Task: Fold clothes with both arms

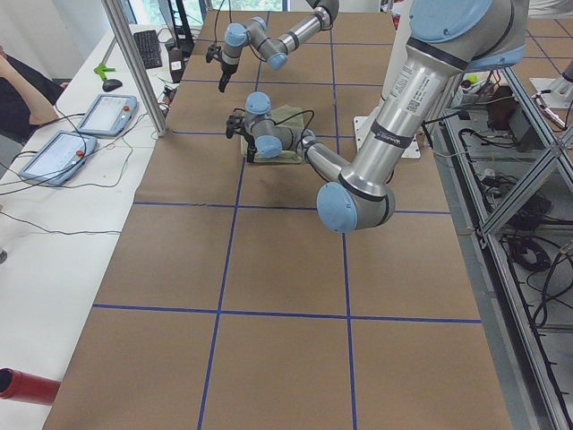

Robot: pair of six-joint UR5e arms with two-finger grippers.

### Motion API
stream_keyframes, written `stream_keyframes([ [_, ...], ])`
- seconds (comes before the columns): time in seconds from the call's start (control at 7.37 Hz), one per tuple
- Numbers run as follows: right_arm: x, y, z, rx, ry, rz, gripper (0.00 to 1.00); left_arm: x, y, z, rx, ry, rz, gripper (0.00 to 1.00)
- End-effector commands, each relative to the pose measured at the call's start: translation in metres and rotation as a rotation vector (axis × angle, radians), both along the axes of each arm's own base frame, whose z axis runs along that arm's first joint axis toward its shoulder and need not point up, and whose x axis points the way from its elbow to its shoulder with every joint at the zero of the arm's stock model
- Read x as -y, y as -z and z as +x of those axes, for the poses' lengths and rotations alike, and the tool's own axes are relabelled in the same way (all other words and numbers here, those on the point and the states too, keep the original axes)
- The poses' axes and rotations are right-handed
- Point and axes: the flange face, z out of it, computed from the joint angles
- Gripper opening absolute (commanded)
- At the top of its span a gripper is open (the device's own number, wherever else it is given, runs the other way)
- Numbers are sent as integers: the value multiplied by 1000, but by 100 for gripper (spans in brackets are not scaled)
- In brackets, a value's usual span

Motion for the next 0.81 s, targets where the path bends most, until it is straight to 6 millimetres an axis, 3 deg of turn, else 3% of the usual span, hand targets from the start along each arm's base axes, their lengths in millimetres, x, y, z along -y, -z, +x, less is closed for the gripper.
stream_keyframes([
  [0.0, -2, -3, 2, 7, 8, -1, 100, -18, -2, 26, 47, 8, -4, 100],
  [0.27, -1, -2, 2, 9, 8, 2, 100, -10, 16, 40, 85, 6, -29, 100],
  [0.54, -2, 0, 3, 12, 5, 2, 100, 20, 3, 67, 159, 58, -24, 100],
  [0.68, -3, 3, 3, 16, 4, 6, 100, 27, 1, 64, 167, 65, -24, 100],
])
